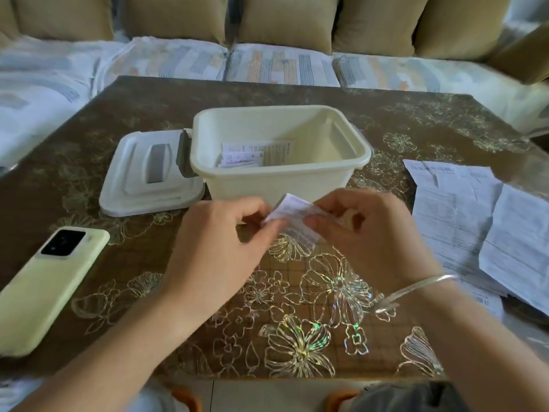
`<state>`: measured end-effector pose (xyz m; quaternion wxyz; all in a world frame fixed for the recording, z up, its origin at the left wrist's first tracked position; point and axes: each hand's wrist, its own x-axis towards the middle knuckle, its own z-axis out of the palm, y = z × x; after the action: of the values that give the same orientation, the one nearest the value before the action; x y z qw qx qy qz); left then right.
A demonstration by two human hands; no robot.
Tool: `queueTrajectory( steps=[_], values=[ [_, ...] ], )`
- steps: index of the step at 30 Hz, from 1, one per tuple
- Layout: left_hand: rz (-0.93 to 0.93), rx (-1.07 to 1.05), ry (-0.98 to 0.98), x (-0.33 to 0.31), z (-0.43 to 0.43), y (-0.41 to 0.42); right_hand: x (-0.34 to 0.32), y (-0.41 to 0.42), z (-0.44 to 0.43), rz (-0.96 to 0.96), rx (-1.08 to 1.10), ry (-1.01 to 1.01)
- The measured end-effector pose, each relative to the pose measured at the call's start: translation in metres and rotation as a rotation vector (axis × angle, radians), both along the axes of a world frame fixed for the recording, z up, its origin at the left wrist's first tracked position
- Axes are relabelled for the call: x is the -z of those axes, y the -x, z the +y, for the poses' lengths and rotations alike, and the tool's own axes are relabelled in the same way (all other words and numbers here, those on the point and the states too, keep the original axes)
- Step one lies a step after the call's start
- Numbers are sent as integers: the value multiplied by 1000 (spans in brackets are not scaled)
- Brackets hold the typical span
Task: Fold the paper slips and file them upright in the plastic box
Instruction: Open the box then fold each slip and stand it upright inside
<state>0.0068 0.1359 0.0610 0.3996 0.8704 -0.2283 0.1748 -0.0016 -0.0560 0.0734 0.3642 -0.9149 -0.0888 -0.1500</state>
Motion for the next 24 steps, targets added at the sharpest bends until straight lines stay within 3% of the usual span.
queueTrajectory(
  steps=[4,6,12,15,24],
  values=[
    [-62,-15,102,-37,11,-36,-41,-34,2,-202,-47,62],
    [-111,-70,114,-46,19,-67,-54,-63,1,-187,-57,70],
    [-89,-246,-115,-36,34,-142,-48,-138,13,222,-251,206],
    [16,-255,-172,-26,28,-148,-42,-156,19,404,-339,202],
    [175,-267,-233,-21,28,-153,-37,-182,26,676,-522,263]
  ],
)
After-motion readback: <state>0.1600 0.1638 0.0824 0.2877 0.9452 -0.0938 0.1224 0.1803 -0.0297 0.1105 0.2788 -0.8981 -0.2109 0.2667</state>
